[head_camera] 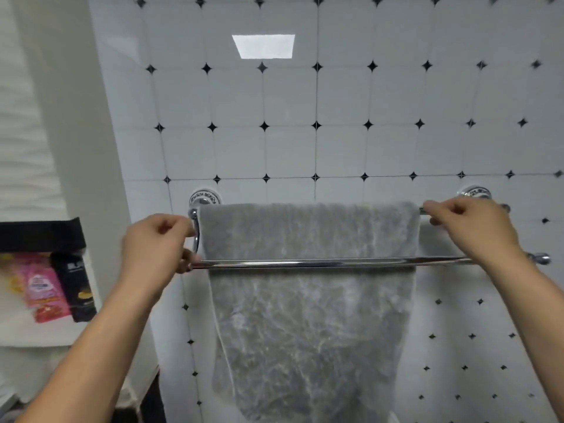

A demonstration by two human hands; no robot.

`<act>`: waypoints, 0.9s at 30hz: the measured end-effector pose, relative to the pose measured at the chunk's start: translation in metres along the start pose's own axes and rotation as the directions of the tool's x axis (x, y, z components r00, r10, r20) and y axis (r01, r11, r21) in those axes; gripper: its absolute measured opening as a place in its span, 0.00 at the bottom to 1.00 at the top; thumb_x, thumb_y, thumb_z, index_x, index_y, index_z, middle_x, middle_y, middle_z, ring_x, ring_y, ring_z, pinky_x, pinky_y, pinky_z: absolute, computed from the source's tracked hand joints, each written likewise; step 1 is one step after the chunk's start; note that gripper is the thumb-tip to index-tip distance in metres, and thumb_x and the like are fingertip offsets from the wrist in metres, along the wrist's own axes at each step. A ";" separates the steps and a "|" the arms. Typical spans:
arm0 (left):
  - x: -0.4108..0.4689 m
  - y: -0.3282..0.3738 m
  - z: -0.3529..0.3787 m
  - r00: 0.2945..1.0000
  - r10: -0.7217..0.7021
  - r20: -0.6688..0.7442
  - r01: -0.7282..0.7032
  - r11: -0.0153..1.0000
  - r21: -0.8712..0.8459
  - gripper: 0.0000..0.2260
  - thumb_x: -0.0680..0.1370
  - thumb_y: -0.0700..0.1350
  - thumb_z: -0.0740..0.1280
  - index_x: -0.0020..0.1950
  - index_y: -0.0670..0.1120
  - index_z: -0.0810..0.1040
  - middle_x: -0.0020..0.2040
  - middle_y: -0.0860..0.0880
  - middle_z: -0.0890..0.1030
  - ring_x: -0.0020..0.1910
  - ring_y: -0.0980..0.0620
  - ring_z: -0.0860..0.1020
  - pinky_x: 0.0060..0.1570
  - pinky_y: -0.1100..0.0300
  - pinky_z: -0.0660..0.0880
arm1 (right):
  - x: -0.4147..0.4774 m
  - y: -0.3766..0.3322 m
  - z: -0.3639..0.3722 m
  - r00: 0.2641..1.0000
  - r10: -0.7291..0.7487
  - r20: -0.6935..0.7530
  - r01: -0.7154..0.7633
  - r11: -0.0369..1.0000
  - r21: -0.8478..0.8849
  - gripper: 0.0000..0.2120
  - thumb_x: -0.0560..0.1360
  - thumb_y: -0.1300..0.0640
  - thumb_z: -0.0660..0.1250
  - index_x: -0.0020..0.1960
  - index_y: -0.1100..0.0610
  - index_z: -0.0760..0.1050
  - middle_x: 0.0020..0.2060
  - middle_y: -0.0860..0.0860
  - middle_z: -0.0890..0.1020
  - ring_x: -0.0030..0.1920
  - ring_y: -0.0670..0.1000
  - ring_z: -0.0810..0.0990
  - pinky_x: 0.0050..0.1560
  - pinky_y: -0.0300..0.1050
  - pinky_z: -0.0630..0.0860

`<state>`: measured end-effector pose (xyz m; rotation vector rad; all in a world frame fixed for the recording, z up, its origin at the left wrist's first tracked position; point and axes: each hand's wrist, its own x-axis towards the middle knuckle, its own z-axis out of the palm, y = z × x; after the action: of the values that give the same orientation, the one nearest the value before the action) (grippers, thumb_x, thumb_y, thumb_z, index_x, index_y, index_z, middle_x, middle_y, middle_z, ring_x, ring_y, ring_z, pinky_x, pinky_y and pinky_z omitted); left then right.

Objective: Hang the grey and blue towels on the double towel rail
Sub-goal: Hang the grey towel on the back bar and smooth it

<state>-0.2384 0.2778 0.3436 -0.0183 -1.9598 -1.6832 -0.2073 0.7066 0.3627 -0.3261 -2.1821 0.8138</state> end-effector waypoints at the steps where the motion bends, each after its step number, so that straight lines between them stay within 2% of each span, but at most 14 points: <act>1: 0.009 0.007 0.007 0.996 -0.076 0.047 0.077 0.997 -0.016 0.08 0.73 0.42 0.67 0.45 0.38 0.80 0.36 0.39 0.84 0.23 0.44 0.80 0.19 0.63 0.66 | 0.007 -0.007 0.004 0.996 0.050 0.077 -0.053 0.998 0.035 0.22 0.70 0.35 0.66 0.38 0.54 0.82 0.37 0.49 0.85 0.44 0.56 0.82 0.49 0.52 0.76; 3: 0.020 0.014 0.017 0.960 -0.222 0.170 0.231 0.972 -0.039 0.10 0.75 0.40 0.67 0.51 0.34 0.77 0.38 0.39 0.84 0.25 0.43 0.82 0.19 0.64 0.67 | 0.014 -0.019 0.013 0.971 0.145 0.189 -0.176 0.971 0.160 0.25 0.70 0.41 0.72 0.40 0.65 0.82 0.40 0.61 0.85 0.44 0.60 0.83 0.42 0.47 0.74; 4: 0.021 0.016 0.021 0.937 -0.268 0.224 0.289 0.955 -0.066 0.11 0.76 0.39 0.67 0.54 0.33 0.76 0.43 0.39 0.82 0.28 0.42 0.83 0.18 0.63 0.70 | 0.015 -0.023 0.017 0.961 0.176 0.213 -0.221 0.952 0.214 0.25 0.70 0.45 0.74 0.43 0.70 0.81 0.42 0.64 0.85 0.42 0.60 0.83 0.36 0.44 0.71; 6: 0.024 0.016 0.024 0.903 -0.324 0.281 0.371 0.919 -0.133 0.14 0.77 0.38 0.66 0.60 0.33 0.72 0.52 0.38 0.77 0.31 0.41 0.85 0.19 0.63 0.74 | 0.016 -0.024 0.022 0.950 0.208 0.232 -0.272 0.915 0.297 0.25 0.69 0.51 0.76 0.49 0.74 0.78 0.43 0.63 0.84 0.39 0.56 0.79 0.32 0.42 0.67; 9: 0.028 0.014 0.029 0.898 -0.345 0.274 0.393 0.908 -0.145 0.14 0.77 0.37 0.66 0.60 0.34 0.71 0.51 0.38 0.77 0.31 0.42 0.84 0.18 0.63 0.74 | 0.018 -0.020 0.016 0.938 0.225 0.265 -0.309 0.888 0.339 0.21 0.70 0.54 0.76 0.51 0.71 0.80 0.41 0.57 0.79 0.35 0.53 0.73 0.32 0.42 0.63; 11: 0.029 0.013 0.035 0.906 -0.347 0.244 0.380 0.919 -0.102 0.12 0.76 0.39 0.67 0.57 0.35 0.74 0.47 0.41 0.79 0.25 0.48 0.81 0.17 0.65 0.70 | 0.019 -0.014 0.008 0.938 0.244 0.247 -0.318 0.889 0.328 0.13 0.71 0.54 0.75 0.47 0.63 0.80 0.39 0.55 0.78 0.32 0.50 0.72 0.33 0.42 0.61; 13: 0.030 0.013 0.039 0.920 -0.335 0.201 0.354 0.933 -0.068 0.10 0.74 0.40 0.68 0.53 0.38 0.77 0.41 0.44 0.79 0.22 0.51 0.74 0.19 0.67 0.66 | 0.023 -0.008 -0.001 0.945 0.243 0.220 -0.303 0.903 0.304 0.10 0.71 0.56 0.74 0.39 0.62 0.78 0.35 0.54 0.79 0.32 0.48 0.74 0.29 0.38 0.66; 14: 0.031 0.014 0.042 0.924 -0.327 0.201 0.345 0.937 -0.061 0.08 0.73 0.40 0.68 0.50 0.39 0.78 0.39 0.45 0.78 0.24 0.51 0.72 0.21 0.66 0.68 | 0.025 -0.006 -0.003 0.950 0.228 0.211 -0.283 0.916 0.284 0.11 0.72 0.56 0.74 0.38 0.62 0.78 0.35 0.55 0.80 0.33 0.49 0.76 0.28 0.35 0.70; 15: 0.030 0.016 0.044 0.925 -0.317 0.207 0.334 0.941 -0.049 0.07 0.72 0.39 0.68 0.48 0.41 0.78 0.38 0.45 0.78 0.27 0.50 0.74 0.25 0.63 0.71 | 0.027 -0.004 -0.004 0.959 0.198 0.201 -0.240 0.947 0.215 0.12 0.72 0.53 0.74 0.38 0.62 0.78 0.37 0.57 0.81 0.36 0.52 0.78 0.32 0.34 0.73; 17: 0.029 0.018 0.049 0.927 -0.295 0.232 0.308 0.951 -0.021 0.05 0.70 0.37 0.66 0.43 0.43 0.79 0.36 0.46 0.80 0.32 0.48 0.77 0.37 0.58 0.74 | 0.032 0.000 -0.006 0.985 0.126 0.116 -0.114 0.988 -0.105 0.13 0.70 0.45 0.73 0.40 0.55 0.79 0.40 0.54 0.83 0.43 0.57 0.79 0.45 0.46 0.76; 19: 0.028 0.018 0.056 0.904 -0.306 0.298 0.330 0.943 -0.035 0.11 0.68 0.32 0.59 0.36 0.43 0.80 0.33 0.47 0.81 0.31 0.48 0.80 0.41 0.58 0.74 | 0.034 -0.006 -0.008 0.999 -0.038 0.030 0.045 0.950 -0.309 0.12 0.69 0.41 0.70 0.43 0.48 0.76 0.42 0.46 0.81 0.47 0.56 0.78 0.48 0.51 0.73; 22: 0.032 0.019 0.067 0.891 -0.321 0.321 0.362 0.929 -0.075 0.18 0.70 0.28 0.56 0.28 0.43 0.77 0.26 0.48 0.76 0.25 0.50 0.77 0.36 0.60 0.75 | 0.040 -0.020 0.001 0.929 -0.298 0.222 0.356 0.884 -0.302 0.09 0.72 0.46 0.70 0.52 0.42 0.79 0.50 0.45 0.81 0.55 0.56 0.77 0.54 0.52 0.71; 25: 0.034 0.015 0.074 0.903 -0.306 0.300 0.359 0.923 -0.137 0.17 0.73 0.27 0.60 0.29 0.44 0.78 0.24 0.48 0.77 0.23 0.51 0.77 0.36 0.58 0.77 | 0.049 -0.026 0.011 0.866 -0.323 0.381 0.435 0.862 -0.259 0.05 0.75 0.51 0.68 0.46 0.41 0.79 0.47 0.47 0.83 0.54 0.54 0.77 0.56 0.53 0.72; 27: 0.033 0.012 0.074 0.903 -0.296 0.310 0.358 0.920 -0.163 0.15 0.72 0.26 0.62 0.33 0.43 0.75 0.24 0.48 0.77 0.23 0.52 0.78 0.31 0.61 0.76 | 0.055 -0.024 0.015 0.853 -0.341 0.395 0.449 0.865 -0.224 0.09 0.75 0.53 0.68 0.40 0.39 0.75 0.43 0.47 0.82 0.51 0.53 0.77 0.52 0.51 0.73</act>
<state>-0.2911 0.3378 0.3632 -0.0055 -2.0583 -2.2179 -0.2544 0.7067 0.4027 0.1407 -2.5881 0.3029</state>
